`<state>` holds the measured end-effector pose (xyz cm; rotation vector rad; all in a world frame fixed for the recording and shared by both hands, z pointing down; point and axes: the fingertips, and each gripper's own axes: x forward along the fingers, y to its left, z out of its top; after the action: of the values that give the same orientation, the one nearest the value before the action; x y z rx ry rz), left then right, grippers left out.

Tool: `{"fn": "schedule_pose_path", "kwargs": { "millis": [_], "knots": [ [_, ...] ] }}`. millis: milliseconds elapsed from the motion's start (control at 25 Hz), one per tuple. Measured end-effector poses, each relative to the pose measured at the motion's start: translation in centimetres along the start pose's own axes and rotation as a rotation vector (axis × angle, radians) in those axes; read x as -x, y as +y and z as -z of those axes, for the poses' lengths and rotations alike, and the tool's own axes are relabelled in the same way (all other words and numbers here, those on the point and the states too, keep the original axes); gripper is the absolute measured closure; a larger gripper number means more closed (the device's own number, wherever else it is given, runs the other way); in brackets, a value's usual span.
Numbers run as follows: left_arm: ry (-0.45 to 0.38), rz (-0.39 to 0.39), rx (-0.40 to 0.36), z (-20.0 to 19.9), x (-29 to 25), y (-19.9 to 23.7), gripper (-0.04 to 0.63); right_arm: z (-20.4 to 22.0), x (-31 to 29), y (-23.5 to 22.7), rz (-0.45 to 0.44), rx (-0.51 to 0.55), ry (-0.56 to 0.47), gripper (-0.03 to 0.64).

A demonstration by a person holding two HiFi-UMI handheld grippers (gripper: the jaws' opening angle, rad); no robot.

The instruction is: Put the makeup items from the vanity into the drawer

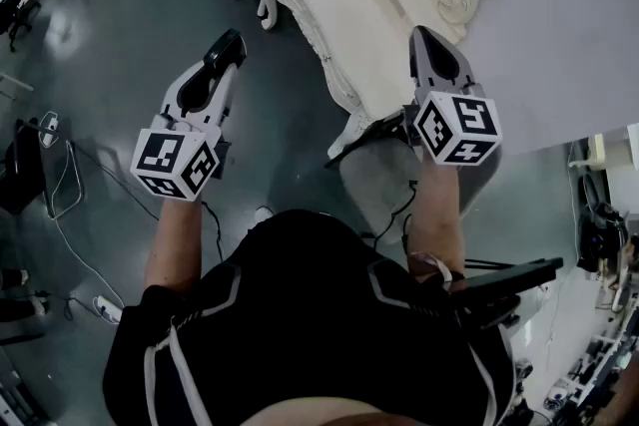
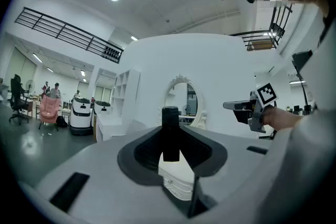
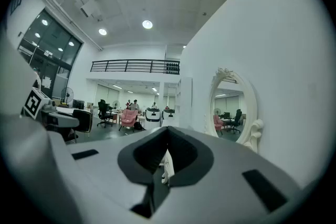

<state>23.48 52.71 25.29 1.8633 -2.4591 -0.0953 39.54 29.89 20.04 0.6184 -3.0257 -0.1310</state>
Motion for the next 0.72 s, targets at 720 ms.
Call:
{"fn": "schedule_pose_path", "kwargs": {
  "millis": [720],
  "knots": [
    [-0.012, 0.006, 0.018, -0.1, 2.2, 1.8, 0.5, 0.0, -1.8, 3.1, -0.04, -0.006, 0.002, 0.612]
  ]
}}
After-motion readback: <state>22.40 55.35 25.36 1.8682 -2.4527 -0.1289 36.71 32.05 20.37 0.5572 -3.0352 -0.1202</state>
